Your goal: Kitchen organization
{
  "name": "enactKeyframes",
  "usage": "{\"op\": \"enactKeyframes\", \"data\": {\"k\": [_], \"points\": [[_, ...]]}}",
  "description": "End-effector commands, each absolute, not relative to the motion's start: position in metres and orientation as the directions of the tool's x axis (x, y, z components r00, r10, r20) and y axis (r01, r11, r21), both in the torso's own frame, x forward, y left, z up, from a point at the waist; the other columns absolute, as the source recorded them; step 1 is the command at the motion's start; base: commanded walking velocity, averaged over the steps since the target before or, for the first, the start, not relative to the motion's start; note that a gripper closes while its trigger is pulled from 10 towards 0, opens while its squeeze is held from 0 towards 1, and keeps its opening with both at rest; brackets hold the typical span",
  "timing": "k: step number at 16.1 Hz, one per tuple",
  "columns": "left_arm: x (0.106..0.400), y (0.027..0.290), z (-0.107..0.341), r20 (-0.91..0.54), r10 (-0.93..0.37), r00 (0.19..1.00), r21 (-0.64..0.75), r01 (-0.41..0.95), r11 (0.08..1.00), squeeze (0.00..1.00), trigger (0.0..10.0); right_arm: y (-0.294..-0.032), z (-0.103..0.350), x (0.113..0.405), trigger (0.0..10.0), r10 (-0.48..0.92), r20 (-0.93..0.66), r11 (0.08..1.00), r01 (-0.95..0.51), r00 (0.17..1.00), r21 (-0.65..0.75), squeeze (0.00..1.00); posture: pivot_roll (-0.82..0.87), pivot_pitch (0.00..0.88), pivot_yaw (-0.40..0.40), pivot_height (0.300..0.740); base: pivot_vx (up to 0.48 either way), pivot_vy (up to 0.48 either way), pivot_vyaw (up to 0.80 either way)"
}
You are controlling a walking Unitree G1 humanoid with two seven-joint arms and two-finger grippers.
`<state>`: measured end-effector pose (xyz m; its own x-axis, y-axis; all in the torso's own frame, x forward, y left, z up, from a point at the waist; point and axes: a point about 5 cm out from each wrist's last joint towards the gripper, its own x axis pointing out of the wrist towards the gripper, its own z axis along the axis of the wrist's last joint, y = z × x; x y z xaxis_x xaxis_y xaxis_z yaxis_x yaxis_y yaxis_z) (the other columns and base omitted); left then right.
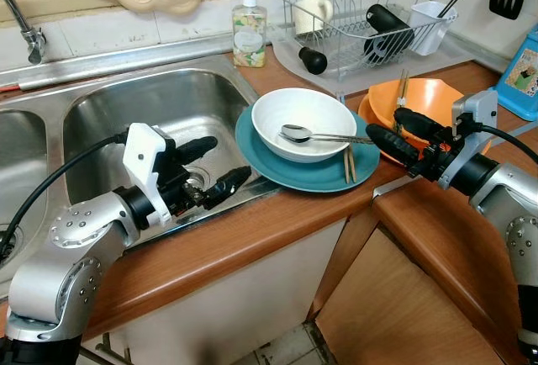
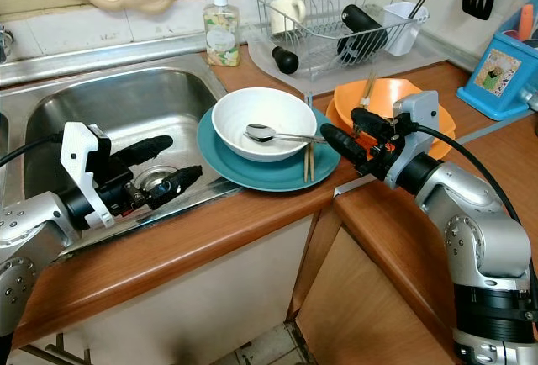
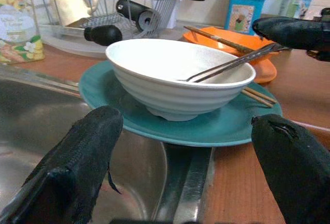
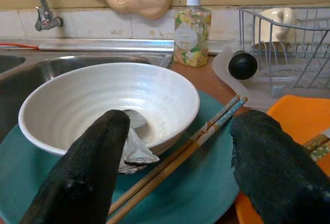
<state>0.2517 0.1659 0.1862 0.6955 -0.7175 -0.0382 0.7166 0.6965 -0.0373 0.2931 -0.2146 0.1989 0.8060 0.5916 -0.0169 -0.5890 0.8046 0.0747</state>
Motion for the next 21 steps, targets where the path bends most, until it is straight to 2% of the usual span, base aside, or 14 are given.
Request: {"op": "enactKeyframes", "data": {"k": [1,2,6,11,15,18,21], "points": [[0.249,0.163,0.190,-0.038,-0.735,0.677,-0.025,0.735,0.678,0.00,10.0,-0.219,0.207,0.294,9.3,0.584,0.026,0.808,-0.584,0.811,0.080,0.00,-0.12,0.000,0.007,0.740,0.000,0.000,0.00],[0.249,0.163,0.190,-0.034,-0.738,0.674,-0.029,0.738,0.674,0.00,10.0,-0.222,0.212,0.294,10.0,0.576,0.054,0.810,-0.578,0.816,0.102,0.00,-0.12,0.000,0.009,0.740,0.000,0.000,0.00],[0.248,0.162,0.189,-0.040,-0.745,0.665,-0.036,0.745,0.666,0.00,10.0,-0.228,0.209,0.290,10.0,0.567,0.013,0.822,-0.567,0.823,0.049,0.00,-0.12,0.000,0.011,0.740,0.000,0.000,0.00],[0.247,0.159,0.187,-0.049,-0.757,0.651,-0.041,0.756,0.653,0.00,10.0,-0.210,0.197,0.282,10.0,0.649,-0.075,0.758,-0.652,0.757,-0.028,0.00,-0.12,0.000,0.011,0.740,0.000,0.000,0.00],[0.246,0.159,0.188,-0.048,-0.760,0.648,-0.043,0.759,0.649,0.00,10.0,-0.202,0.213,0.278,10.0,0.688,0.007,0.726,-0.688,0.726,-0.022,0.00,-0.12,0.000,0.009,0.740,0.000,0.000,0.00],[0.245,0.158,0.188,-0.043,-0.762,0.646,-0.044,0.761,0.648,0.00,10.0,-0.208,0.232,0.281,10.0,0.661,0.119,0.744,-0.668,0.741,0.029,0.00,-0.12,0.000,0.009,0.740,0.000,0.000,0.00],[0.245,0.158,0.188,-0.041,-0.765,0.642,-0.049,0.764,0.644,0.00,10.0,-0.216,0.225,0.283,10.0,0.627,0.077,0.775,-0.631,0.775,0.036,0.00,-0.12,0.000,0.009,0.740,0.000,0.000,0.00]]}}
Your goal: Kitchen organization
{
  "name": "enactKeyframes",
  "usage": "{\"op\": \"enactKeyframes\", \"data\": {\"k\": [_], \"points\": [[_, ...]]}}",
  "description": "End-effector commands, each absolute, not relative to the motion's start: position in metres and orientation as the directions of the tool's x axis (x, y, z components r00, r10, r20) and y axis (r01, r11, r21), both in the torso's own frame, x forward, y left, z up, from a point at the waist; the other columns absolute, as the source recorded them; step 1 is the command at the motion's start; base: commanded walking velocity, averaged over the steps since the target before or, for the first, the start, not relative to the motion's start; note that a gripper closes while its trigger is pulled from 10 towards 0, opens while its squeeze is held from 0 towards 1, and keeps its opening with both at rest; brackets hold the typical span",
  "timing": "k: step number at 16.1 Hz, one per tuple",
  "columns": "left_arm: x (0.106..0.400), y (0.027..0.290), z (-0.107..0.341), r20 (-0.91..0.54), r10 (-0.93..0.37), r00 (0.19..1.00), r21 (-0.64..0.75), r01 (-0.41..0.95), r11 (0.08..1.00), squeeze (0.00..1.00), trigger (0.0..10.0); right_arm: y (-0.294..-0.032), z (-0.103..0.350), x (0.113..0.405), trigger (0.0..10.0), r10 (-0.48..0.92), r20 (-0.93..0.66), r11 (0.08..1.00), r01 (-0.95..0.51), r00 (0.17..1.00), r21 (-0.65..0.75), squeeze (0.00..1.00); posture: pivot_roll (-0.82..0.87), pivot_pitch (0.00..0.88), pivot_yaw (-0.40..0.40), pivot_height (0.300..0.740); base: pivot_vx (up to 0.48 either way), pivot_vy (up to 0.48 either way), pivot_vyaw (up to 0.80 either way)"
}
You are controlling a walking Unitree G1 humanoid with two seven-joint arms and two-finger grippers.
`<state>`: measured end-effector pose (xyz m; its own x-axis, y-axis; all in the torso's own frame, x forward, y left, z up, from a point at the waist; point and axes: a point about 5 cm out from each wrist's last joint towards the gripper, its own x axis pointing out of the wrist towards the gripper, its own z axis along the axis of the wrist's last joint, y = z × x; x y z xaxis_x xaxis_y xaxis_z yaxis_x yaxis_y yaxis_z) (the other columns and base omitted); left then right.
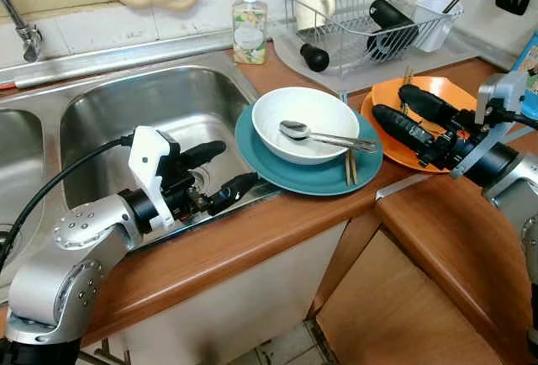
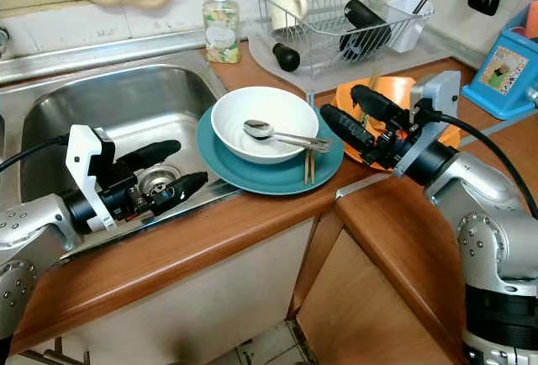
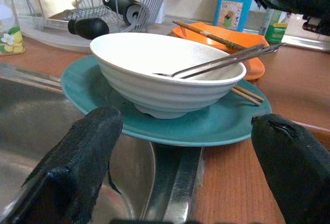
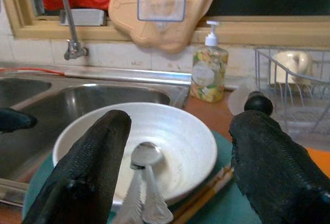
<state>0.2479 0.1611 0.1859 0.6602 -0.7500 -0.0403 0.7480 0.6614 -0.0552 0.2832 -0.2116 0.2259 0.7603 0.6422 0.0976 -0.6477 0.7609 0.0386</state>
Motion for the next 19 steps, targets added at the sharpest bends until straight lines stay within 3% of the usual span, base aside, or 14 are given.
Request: {"op": "enactKeyframes", "data": {"k": [1,12,16,19], "points": [[0.244,0.158,0.187,-0.043,-0.768,0.639,-0.051,0.766,0.641,0.00,10.0,-0.217,0.220,0.284,10.0,0.621,0.046,0.782,-0.623,0.782,0.031,0.00,-0.13,0.000,0.010,0.740,0.000,0.000,0.00],[0.239,0.154,0.185,-0.055,-0.795,0.603,-0.078,0.792,0.606,0.00,10.0,-0.199,0.197,0.277,10.0,0.696,-0.074,0.716,-0.698,0.714,0.013,0.00,-0.12,0.000,0.010,0.740,0.000,0.000,0.00],[0.237,0.153,0.186,-0.052,-0.797,0.602,-0.083,0.792,0.604,0.00,10.0,-0.185,0.210,0.273,10.0,0.741,-0.015,0.671,-0.741,0.671,0.000,0.00,-0.12,0.000,0.009,0.740,0.000,0.000,0.00],[0.235,0.153,0.185,-0.056,-0.799,0.598,-0.088,0.795,0.601,0.00,10.0,-0.192,0.223,0.277,10.0,0.702,0.076,0.707,-0.706,0.708,0.037,0.00,-0.12,0.000,0.014,0.740,0.000,0.000,0.00]]}}
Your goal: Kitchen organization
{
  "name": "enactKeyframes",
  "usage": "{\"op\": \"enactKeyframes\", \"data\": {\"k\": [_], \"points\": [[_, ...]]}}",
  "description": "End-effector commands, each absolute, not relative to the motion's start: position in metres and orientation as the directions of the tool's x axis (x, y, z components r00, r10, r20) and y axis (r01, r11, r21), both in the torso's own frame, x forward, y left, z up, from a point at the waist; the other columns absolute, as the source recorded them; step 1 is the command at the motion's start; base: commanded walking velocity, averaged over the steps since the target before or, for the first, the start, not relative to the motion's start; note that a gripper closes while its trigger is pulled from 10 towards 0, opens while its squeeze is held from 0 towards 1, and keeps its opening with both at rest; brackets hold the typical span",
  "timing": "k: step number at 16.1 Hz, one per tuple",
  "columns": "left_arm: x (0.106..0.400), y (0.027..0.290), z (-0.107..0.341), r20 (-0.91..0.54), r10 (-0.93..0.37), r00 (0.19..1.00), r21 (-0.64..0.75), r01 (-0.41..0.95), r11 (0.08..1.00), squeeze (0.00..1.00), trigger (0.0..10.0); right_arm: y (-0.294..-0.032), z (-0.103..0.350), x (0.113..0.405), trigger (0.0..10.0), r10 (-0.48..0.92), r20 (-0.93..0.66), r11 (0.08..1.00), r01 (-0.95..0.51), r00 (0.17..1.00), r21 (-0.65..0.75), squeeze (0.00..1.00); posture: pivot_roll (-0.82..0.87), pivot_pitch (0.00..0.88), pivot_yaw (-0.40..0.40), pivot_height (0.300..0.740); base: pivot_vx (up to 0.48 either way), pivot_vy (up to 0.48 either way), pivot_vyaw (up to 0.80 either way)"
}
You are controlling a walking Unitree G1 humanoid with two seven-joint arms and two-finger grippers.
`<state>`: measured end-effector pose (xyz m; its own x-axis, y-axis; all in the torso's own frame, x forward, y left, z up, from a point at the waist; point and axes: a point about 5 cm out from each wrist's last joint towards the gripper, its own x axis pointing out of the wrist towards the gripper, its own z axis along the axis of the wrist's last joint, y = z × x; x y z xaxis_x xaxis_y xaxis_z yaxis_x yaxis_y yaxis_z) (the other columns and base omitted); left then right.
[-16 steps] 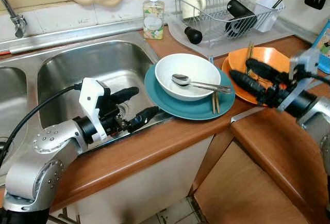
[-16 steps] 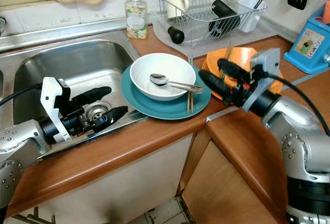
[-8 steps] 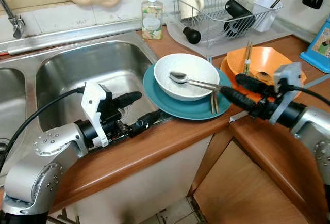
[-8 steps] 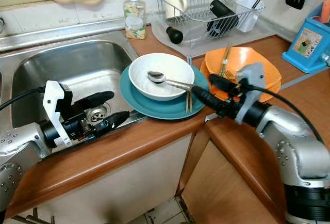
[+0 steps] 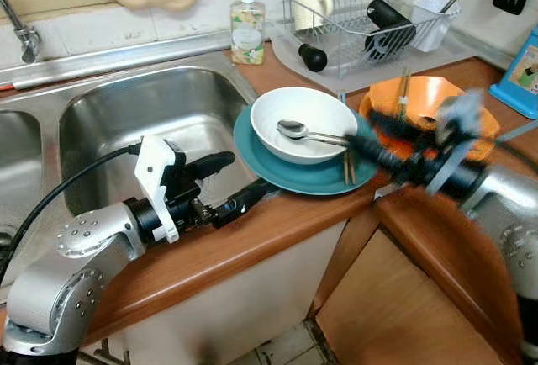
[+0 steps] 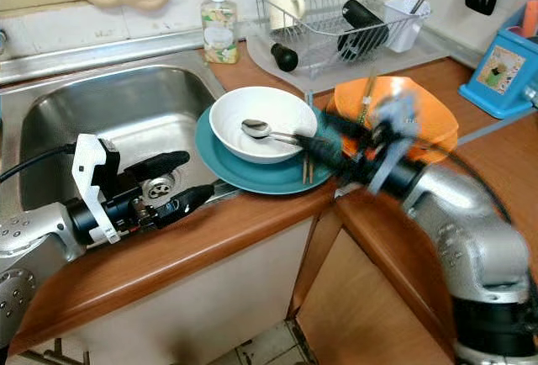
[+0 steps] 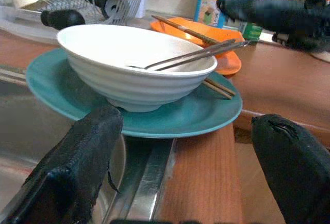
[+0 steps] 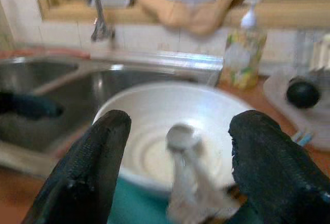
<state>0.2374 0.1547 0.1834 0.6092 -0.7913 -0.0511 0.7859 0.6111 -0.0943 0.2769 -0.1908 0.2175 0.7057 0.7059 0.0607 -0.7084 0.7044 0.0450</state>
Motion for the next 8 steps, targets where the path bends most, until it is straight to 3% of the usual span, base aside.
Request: {"op": "enactKeyframes", "data": {"k": [1,8], "points": [[0.235,0.154,0.186,-0.054,-0.800,0.597,-0.090,0.795,0.600,0.00,10.0,-0.197,0.222,0.278,10.0,0.681,0.071,0.728,-0.684,0.729,0.049,0.00,-0.12,0.000,0.015,0.740,0.000,0.000,0.00],[0.232,0.155,0.186,-0.061,-0.807,0.587,-0.099,0.801,0.590,0.00,10.0,-0.215,0.206,0.287,10.0,0.577,0.025,0.812,-0.577,0.816,0.089,0.00,-0.10,0.000,0.013,0.740,0.000,0.000,0.00]]}}
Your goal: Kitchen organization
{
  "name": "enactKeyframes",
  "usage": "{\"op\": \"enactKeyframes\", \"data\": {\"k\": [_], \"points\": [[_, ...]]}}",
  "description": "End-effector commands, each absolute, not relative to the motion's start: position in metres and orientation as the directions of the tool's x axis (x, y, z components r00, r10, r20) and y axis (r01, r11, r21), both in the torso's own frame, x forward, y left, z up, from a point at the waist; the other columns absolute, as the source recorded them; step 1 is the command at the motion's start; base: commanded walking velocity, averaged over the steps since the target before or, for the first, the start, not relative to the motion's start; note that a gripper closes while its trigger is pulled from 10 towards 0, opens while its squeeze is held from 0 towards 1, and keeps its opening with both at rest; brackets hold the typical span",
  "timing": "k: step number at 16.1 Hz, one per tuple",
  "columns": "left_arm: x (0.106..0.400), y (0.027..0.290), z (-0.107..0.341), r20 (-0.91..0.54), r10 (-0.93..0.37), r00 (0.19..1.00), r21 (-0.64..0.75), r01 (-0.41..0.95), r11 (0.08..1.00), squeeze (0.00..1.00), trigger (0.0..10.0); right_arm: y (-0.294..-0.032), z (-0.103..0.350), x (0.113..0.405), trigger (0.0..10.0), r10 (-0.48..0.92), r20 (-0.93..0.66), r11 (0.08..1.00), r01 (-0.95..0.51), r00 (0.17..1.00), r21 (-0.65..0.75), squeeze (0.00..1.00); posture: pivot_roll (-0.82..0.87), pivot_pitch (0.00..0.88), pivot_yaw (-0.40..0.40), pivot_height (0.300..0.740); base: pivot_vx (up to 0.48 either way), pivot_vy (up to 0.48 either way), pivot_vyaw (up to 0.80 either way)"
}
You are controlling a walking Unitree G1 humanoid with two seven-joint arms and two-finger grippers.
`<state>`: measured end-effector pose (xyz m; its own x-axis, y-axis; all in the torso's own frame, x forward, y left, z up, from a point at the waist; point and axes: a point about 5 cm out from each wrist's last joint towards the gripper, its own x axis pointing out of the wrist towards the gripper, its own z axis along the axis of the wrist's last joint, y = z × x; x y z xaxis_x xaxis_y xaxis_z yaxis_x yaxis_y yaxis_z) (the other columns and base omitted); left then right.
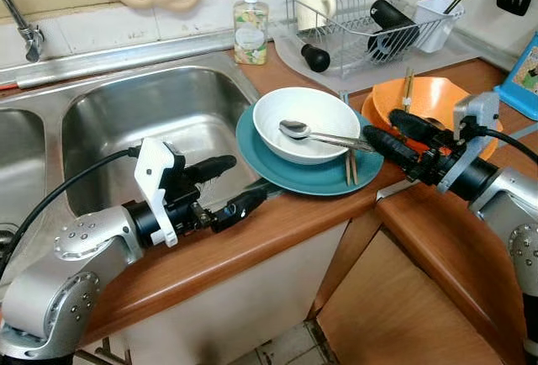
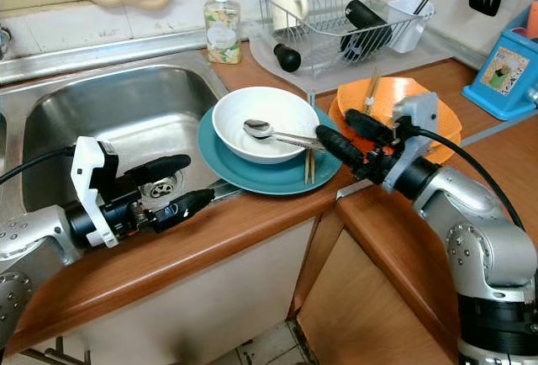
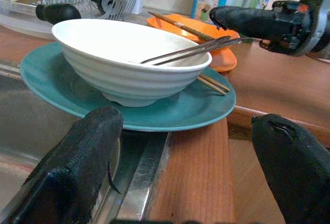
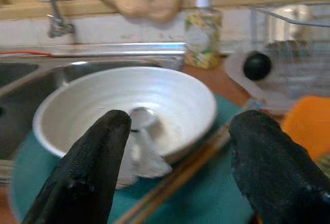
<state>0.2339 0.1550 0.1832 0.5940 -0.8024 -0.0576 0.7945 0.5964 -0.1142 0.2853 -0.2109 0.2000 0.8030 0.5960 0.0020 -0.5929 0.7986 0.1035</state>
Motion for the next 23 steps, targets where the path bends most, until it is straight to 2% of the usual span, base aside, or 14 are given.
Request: {"op": "enactKeyframes", "data": {"k": [1,4,6,9,15,21,23], "points": [[0.232,0.156,0.186,-0.065,-0.807,0.587,-0.099,0.801,0.591,0.00,10.0,-0.221,0.207,0.290,10.0,0.548,0.036,0.831,-0.549,0.836,0.096,0.00,-0.10,0.000,0.014,0.740,0.000,0.000,0.00],[0.231,0.157,0.185,-0.074,-0.809,0.583,-0.100,0.803,0.587,0.00,10.0,-0.225,0.208,0.288,10.0,0.542,0.027,0.836,-0.542,0.840,0.082,0.00,-0.09,0.000,0.014,0.740,0.000,0.000,0.00],[0.229,0.158,0.185,-0.087,-0.812,0.577,-0.103,0.806,0.583,0.00,10.0,-0.230,0.204,0.275,10.0,0.564,-0.061,0.824,-0.566,0.823,-0.017,0.00,-0.10,0.000,0.019,0.740,0.000,0.000,0.00],[0.228,0.157,0.184,-0.094,-0.821,0.563,-0.110,0.814,0.571,0.00,10.0,-0.219,0.197,0.266,10.0,0.610,-0.144,0.775,-0.625,0.779,-0.093,0.00,-0.10,0.000,0.027,0.740,0.000,0.000,0.00],[0.230,0.155,0.185,-0.087,-0.817,0.571,-0.101,0.810,0.577,0.00,10.0,-0.198,0.208,0.282,10.0,0.651,-0.078,0.748,-0.656,0.755,-0.101,0.00,-0.09,0.000,0.010,0.740,0.000,0.000,0.00],[0.229,0.154,0.186,-0.074,-0.819,0.569,-0.111,0.812,0.574,0.00,10.0,-0.191,0.236,0.266,10.0,0.757,0.053,0.653,-0.756,0.651,-0.042,0.00,-0.10,0.000,0.014,0.740,0.000,0.000,0.00],[0.229,0.154,0.185,-0.075,-0.821,0.566,-0.114,0.813,0.571,0.00,10.0,-0.193,0.238,0.259,10.0,0.767,0.069,0.641,-0.767,0.638,-0.030,0.00,-0.10,0.000,0.014,0.740,0.000,0.000,0.00]]}}
